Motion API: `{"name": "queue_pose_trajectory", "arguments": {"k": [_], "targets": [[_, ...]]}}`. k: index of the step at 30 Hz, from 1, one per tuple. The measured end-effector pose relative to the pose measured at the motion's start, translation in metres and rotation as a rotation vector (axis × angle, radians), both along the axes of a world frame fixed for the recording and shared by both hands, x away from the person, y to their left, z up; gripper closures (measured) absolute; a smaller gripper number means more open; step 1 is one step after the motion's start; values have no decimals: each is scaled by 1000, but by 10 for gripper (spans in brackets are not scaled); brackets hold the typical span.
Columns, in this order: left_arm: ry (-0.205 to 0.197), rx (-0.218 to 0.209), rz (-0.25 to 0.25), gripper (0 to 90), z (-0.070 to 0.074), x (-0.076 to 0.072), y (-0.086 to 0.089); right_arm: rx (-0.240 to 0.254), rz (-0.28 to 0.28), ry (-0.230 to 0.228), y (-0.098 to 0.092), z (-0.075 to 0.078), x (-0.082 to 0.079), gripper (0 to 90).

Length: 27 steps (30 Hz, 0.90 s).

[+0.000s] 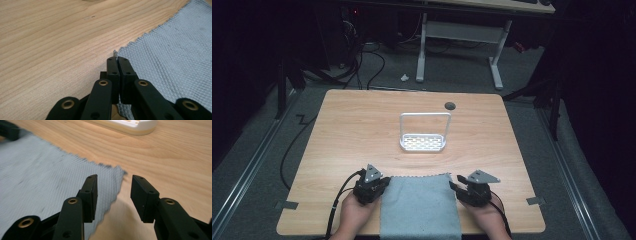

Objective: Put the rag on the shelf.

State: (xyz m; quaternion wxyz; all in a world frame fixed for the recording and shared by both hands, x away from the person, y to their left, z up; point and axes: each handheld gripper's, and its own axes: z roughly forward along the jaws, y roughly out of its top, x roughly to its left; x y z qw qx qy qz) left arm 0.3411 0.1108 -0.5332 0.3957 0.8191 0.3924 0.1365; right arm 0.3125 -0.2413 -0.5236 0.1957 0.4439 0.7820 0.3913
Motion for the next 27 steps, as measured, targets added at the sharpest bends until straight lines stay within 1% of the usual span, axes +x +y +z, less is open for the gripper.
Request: {"name": "queue_pose_trajectory", "arguments": {"k": [1,2,3,4,5,6,7,8,9,10,11,12,14,16,17,19,20,22,23,24,25,26,27], "targets": [[0,0,0,880,0,0,0,-6,-10,14,4,-1,7,580],[1,-10,3,880,0,0,2,-23,-18,18,8,-3,14,581],[13,-27,2,881,-1,1,3,-31,-30,34,11,-5,21,594],[35,-53,2,880,-1,2,5,-26,-34,66,13,-7,28,602],[35,-53,2,880,-1,2,5,-20,-30,65,15,-7,31,607],[40,-58,2,881,-1,3,6,-33,-29,61,18,-7,32,642],[40,-60,2,881,-2,3,6,-33,-29,61,18,-7,32,642],[37,-57,0,880,-2,3,6,-79,-26,36,22,-7,32,742],[32,-50,-3,880,-2,2,5,-79,-26,36,22,-7,32,742],[29,-49,-5,880,-2,2,5,-80,-17,35,22,-7,32,766],[30,-50,-4,881,-2,2,5,-73,-22,39,23,-7,31,810],[31,-51,-4,881,-2,2,5,-86,-10,32,25,-7,28,890],[31,-49,0,883,-1,2,5,-123,2,9,28,-7,25,896],[27,-43,6,884,-1,2,5,-126,10,1,29,-7,24,896],[22,-44,6,885,-1,1,5,-96,13,-11,28,-6,20,896],[11,-60,10,884,0,0,6,-73,14,-24,26,-3,16,896],[12,-79,14,884,1,-1,7,-73,14,-24,26,-3,16,896],[3,-104,20,885,3,-2,7,-54,6,-48,21,1,11,896],[-1,-117,21,885,5,-3,7,-30,0,-63,16,6,6,896],[-7,-129,22,885,6,-4,7,-26,-3,-74,15,8,4,896],[-20,-150,21,885,8,-6,8,-26,-3,-74,15,8,4,896],[-27,-166,23,885,11,-7,8,-20,-1,-93,12,11,2,896],[-32,-186,22,885,13,-9,9,-5,-4,-104,10,14,0,896]]}}
